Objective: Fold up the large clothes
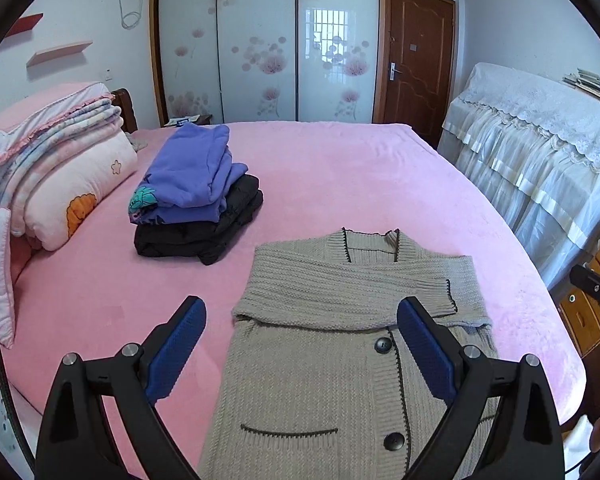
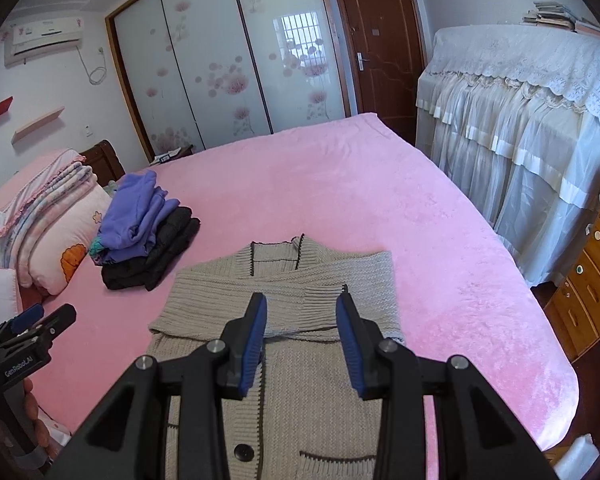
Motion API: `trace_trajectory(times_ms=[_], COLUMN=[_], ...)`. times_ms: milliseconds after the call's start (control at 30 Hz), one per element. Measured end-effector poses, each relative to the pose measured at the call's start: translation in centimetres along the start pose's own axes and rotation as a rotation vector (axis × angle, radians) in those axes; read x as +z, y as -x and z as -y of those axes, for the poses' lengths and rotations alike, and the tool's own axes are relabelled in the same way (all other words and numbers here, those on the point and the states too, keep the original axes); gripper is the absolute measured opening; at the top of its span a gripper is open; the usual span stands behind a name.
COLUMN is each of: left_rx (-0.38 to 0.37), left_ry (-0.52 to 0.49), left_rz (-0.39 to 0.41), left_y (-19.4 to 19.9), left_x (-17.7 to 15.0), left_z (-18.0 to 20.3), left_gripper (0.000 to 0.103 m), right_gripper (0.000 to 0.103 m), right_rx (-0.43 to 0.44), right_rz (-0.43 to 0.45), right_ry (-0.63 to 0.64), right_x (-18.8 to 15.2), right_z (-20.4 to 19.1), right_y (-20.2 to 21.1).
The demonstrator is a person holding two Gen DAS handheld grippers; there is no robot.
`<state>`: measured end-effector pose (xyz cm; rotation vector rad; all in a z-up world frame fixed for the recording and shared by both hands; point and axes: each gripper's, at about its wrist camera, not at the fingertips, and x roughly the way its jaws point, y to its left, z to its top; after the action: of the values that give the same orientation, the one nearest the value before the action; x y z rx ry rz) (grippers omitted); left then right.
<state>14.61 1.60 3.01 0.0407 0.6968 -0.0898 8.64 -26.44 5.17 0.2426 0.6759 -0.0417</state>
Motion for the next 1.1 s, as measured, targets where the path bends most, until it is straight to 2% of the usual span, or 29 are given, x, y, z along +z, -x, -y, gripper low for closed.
trace_trajectory(times_ms=[300,467,567,667,733,800,833,967,1100], left_rx=[0.004,0.04,0.007,-0.017,-0.041,-0.083,-0.101,-0.097,-0.104], left_ry=[-0.012,-0.031,-0.039,-0.041,-0.053,-0.071,-0.083,-0.118,-0.094], left_rz=[0.047,0.1,0.094,0.052,0.014,-0.056,-0.089,-0.222,-0.345], left_y=[5.8,8.4,9.1,8.4,7.3,5.6,4.7,0.6,-2.4], left_x=[-3.2,-6.3,-8.5,-11.2,-13.4,-16.1,-17.3,-23.0,-27.5], left_z=[-2.2,-3.6,-4.7,-6.2,-7.4,-8.7,-9.3,-11.4,-13.3], left_gripper=[0.096,0.096,0.096,0.096,0.096,0.096,0.096,0.096,0.094], right_gripper=[0.036,0.036,0.036,0.036,0.036,0.036,0.036,0.036,0.036], right_rx=[0.037,0.073,0.087,0.089,0.082,0.079,0.078,0.077,0.061], right_rz=[0.05,0.072,0.085,0.069,0.026,-0.029,-0.059,-0.202,-0.376], right_ry=[0.038,0.072,0.102,0.139,0.156,0.161,0.158,0.112,0.04], right_x=[-2.9,-6.0,-8.4,-11.0,-12.7,-14.6,-15.5,-19.6,-23.5], right_z=[-1.1,-1.3,-1.2,-0.8,-0.1,1.0,1.6,5.0,8.0], right_y=[5.0,7.4,8.2,8.1,7.5,6.5,5.9,3.4,0.2])
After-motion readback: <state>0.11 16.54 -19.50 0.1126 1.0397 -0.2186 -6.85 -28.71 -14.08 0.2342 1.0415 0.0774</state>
